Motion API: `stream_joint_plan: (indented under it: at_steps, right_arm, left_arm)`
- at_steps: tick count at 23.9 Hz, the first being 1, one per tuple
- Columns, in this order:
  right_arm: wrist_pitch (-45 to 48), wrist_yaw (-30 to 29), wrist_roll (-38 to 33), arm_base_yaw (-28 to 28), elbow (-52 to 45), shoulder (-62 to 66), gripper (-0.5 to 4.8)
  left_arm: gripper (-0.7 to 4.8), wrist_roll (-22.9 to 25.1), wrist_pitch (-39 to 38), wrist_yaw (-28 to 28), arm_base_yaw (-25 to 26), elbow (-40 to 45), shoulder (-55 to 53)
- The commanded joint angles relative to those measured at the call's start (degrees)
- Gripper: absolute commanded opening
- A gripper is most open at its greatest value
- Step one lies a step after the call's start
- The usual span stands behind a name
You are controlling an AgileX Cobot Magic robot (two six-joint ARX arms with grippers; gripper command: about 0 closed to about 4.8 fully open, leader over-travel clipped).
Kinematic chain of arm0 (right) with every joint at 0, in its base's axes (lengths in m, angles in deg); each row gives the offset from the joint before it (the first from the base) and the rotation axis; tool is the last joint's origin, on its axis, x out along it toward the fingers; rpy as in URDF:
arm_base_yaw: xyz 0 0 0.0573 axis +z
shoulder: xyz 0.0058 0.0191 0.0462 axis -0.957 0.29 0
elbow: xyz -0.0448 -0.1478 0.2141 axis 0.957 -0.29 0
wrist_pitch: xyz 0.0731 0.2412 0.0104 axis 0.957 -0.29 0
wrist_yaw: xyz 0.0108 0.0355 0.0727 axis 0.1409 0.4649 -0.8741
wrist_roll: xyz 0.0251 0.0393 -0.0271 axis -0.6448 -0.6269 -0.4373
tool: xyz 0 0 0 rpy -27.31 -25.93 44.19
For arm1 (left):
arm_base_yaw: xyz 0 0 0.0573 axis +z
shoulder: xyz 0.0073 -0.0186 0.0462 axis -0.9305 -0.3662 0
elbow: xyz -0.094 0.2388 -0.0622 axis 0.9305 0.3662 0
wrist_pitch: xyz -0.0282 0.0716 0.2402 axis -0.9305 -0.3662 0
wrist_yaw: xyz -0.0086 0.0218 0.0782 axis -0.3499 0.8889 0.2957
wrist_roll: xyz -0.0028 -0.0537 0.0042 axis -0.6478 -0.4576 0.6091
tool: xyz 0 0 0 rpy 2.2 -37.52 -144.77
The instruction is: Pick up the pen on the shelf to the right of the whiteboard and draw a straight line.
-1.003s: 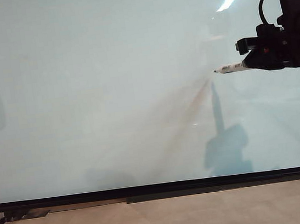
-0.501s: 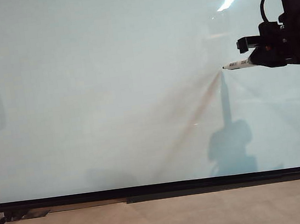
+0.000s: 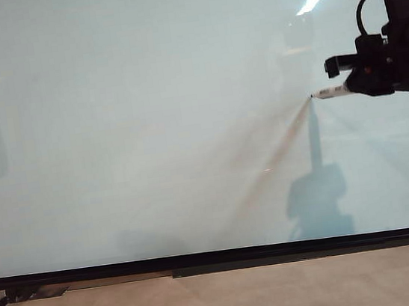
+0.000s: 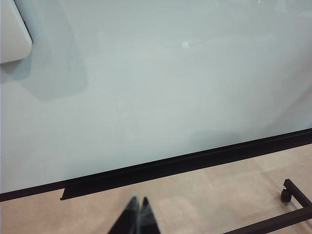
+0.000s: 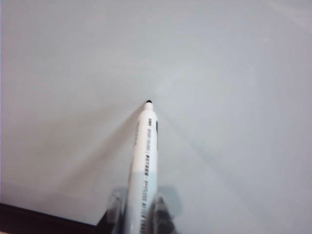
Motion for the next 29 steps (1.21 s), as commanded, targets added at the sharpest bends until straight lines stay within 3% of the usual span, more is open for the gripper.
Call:
stream_joint_plan:
  at_steps: [1, 16, 29]
  right_arm:
    - [1.07, 0.02, -0.68, 0.07, 0.24, 0.83, -0.06]
    - [4.74, -11.76, -1.92, 0.22, 2.84, 6.54, -0.06]
    - [6.49, -9.31, -2.19, 0.55, 4.52, 8.39, -0.06]
  left_arm:
    - [-0.05, 0.24, 0.35, -0.37, 0.02, -0.20, 0.00]
    - [-0.05, 0.26, 0.35, -0.37, 0.02, -0.20, 0.00]
    - [-0.05, 0.24, 0.37, -0.37, 0.02, -0.20, 0.00]
